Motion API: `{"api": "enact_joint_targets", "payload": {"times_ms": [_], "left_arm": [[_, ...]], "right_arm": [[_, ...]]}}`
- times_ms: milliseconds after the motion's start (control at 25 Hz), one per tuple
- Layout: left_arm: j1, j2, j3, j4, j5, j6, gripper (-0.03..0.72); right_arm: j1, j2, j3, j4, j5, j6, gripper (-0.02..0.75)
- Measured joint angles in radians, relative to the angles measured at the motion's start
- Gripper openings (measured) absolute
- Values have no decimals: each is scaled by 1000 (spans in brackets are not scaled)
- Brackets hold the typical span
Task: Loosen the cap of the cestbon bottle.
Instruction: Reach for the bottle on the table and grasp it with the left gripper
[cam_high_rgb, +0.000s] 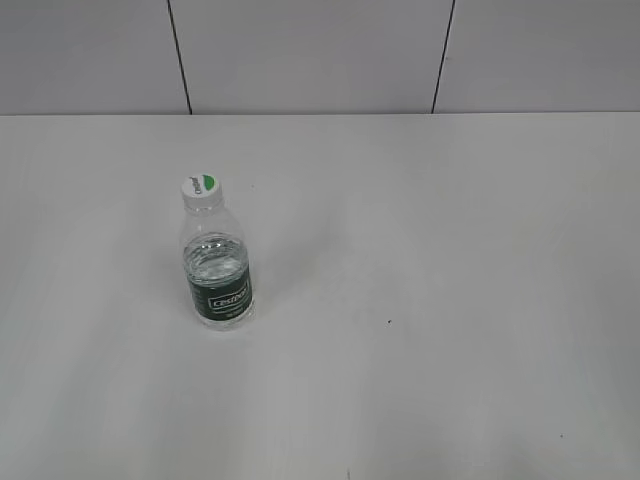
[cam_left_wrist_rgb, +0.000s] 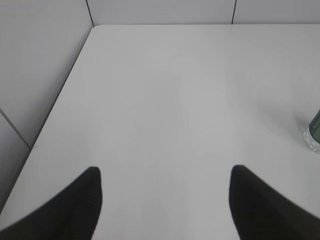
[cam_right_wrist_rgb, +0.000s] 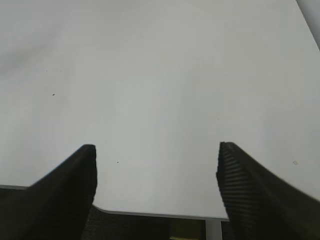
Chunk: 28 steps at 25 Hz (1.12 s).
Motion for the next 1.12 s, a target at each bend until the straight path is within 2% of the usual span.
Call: {"api": "enact_joint_targets", "payload": {"times_ms": [880, 1120], "left_arm": [[0, 0, -1, 4, -7, 0, 482], [0, 3, -14, 19, -216, 0, 482]], "right_arm": [[0, 0, 0, 1, -1, 8, 569], [0, 0, -21, -1, -79, 8, 569]]}}
